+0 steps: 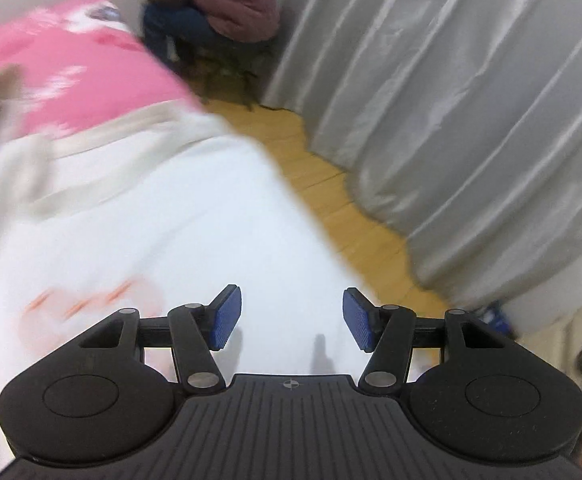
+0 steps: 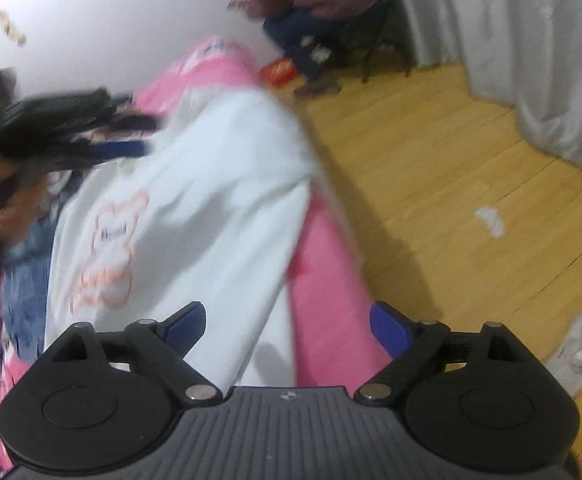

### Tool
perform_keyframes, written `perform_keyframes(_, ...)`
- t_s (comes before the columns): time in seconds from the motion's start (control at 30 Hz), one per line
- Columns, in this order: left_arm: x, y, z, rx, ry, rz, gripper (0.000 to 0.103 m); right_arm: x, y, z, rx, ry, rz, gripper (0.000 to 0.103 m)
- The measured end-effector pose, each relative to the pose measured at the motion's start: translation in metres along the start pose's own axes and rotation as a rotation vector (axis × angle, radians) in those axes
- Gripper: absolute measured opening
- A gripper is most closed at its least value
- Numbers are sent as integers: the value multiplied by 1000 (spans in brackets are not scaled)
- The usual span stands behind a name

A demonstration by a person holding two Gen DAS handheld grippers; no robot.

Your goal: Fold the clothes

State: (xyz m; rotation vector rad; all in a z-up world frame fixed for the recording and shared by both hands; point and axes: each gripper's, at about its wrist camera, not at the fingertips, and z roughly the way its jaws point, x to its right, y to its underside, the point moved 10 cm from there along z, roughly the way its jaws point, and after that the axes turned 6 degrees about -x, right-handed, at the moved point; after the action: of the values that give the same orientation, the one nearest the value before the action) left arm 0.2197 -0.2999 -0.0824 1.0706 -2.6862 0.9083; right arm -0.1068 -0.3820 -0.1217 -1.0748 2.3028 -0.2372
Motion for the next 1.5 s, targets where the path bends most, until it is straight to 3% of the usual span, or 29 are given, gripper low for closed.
perform_keyframes(0.07,-20,33,-27,10,-28,-34,56,-6,16,18,-87,37,-35,92)
perform_keyframes(0.13,-45,67,-45,9,-52,-110,56,-6,28,24,-108,111,-61,93)
perform_keyframes(0.2,-61,98,-55,11,-67,-165,56,-5,35,20,-105,123,-52,93)
perform_keyframes(0.33,-76,138,-81,54,-105,-161,56,-4,46,-2,-134,122,-69,93)
perform_keyframes(0.5,-84,161,-93,89,-78,-237,56,-18,62,-11,-218,17,-121,77)
perform_keyframes(0.63,-92,184,-99,94,-55,-291,56,-19,65,-9,-220,38,-140,68)
perform_keyframes(0.7,-97,197,-103,94,-79,-300,56,-12,64,-16,-211,60,-110,33)
perform_keyframes(0.77,-100,208,-102,74,-109,-322,56,-8,65,-23,-217,39,-83,23)
perform_keyframes(1.0,-87,250,-108,17,-58,-389,56,7,61,-49,-201,67,-53,19)
perform_keyframes(1.13,-81,261,-102,-38,-18,-395,56,22,75,-58,-272,5,52,19)
perform_keyframes(1.27,-89,267,-100,-74,-112,-356,56,30,86,-51,-305,26,66,20)
perform_keyframes(1.43,-93,284,-96,-128,13,-482,50,27,83,-57,-311,80,34,20)
perform_keyframes(1.47,-91,285,-96,-135,26,-484,50,31,83,-59,-316,118,33,17)
perform_keyframes(1.5,-89,287,-95,-143,38,-483,45,40,82,-62,-313,181,16,3)
